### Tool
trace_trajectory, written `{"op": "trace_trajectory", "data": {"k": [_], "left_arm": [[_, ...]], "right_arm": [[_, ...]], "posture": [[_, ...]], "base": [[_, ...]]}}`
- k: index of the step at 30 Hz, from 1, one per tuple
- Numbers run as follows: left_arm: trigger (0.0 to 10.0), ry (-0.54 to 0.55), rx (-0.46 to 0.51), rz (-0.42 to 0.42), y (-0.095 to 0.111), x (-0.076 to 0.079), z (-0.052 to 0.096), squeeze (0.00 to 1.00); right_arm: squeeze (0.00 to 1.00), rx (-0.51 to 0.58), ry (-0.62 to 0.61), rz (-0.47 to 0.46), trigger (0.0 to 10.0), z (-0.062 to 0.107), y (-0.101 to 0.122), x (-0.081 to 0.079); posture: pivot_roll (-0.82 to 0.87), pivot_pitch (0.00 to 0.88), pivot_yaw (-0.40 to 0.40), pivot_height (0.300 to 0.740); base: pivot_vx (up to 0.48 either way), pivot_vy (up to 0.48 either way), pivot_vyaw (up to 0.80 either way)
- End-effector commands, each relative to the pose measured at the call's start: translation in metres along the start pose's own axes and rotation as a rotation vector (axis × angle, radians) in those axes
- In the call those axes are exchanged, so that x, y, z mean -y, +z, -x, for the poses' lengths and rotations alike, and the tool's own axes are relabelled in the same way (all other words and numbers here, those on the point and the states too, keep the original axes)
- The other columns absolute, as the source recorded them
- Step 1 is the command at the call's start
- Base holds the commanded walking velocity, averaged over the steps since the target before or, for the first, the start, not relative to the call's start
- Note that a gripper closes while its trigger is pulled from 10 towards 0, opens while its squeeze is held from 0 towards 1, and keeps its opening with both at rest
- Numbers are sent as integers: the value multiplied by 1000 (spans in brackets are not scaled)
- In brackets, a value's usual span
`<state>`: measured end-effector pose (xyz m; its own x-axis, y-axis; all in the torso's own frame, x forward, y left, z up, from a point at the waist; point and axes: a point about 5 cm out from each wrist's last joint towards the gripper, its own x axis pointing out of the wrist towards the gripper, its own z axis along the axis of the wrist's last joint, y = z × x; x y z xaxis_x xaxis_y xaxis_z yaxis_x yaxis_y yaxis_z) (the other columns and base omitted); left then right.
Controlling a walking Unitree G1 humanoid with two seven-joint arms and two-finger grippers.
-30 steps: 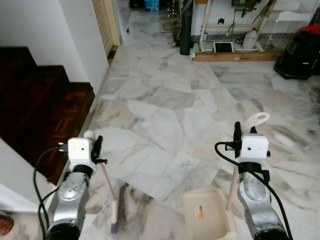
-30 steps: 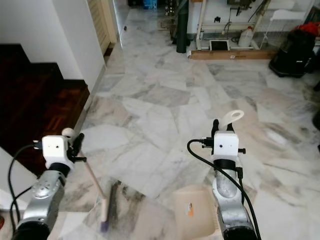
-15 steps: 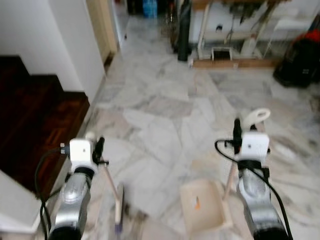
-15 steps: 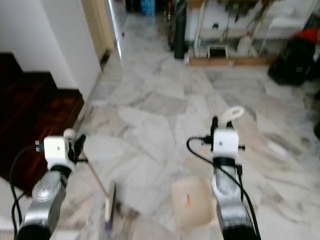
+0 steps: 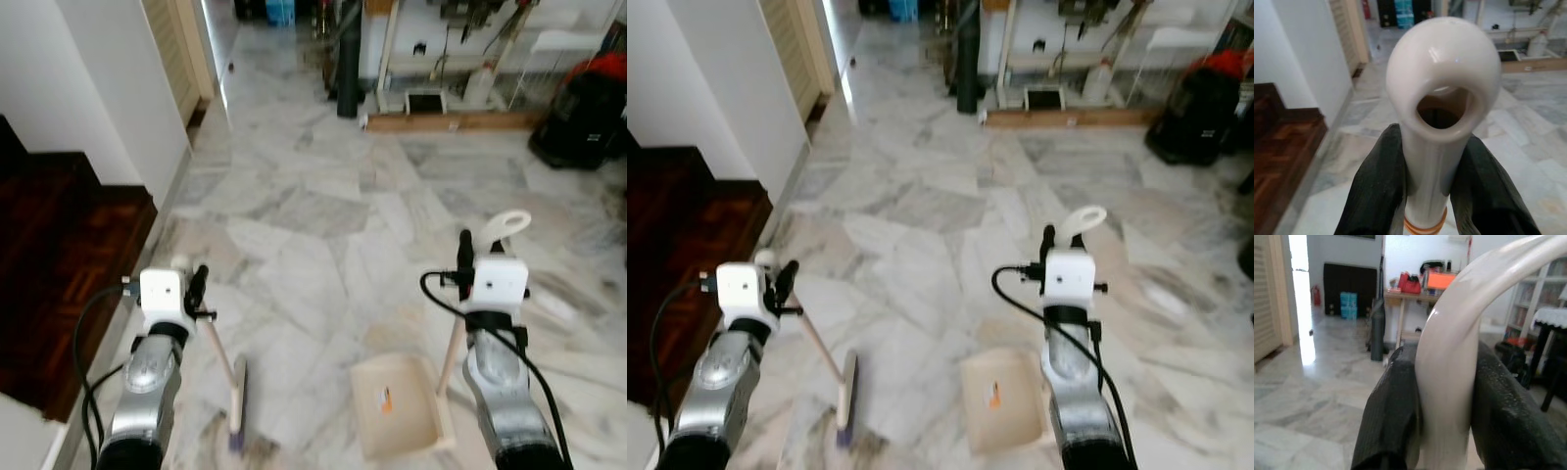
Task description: Sweep floor
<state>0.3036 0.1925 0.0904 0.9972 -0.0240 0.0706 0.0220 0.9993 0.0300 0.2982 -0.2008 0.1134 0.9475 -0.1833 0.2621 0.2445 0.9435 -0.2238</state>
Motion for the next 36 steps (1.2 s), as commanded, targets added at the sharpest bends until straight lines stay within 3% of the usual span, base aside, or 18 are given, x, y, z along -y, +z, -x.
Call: {"op": "trace_trajectory", "data": {"k": [1,25,30,36], "left_arm": [[10000,4,51,-17,13,-5,-4,0],[10000,-7,51,-14,14,-2,-6,0],[10000,-10,52,-13,14,-1,-7,0],[10000,-14,53,-12,15,0,-7,0]], "right_arm": [[0,58,6,2,10000,-7,13,-2],[0,44,-3,-7,10000,-7,11,-1],[0,43,1,-13,10000,-8,11,-1],[0,58,4,-4,10000,-8,13,-3]], "posture": [[-19,92,53,740],[-17,85,56,740],[-18,81,56,740],[-17,71,55,740]], "base": [[371,0,0],[370,0,0],[369,0,-800],[368,0,0]]}}
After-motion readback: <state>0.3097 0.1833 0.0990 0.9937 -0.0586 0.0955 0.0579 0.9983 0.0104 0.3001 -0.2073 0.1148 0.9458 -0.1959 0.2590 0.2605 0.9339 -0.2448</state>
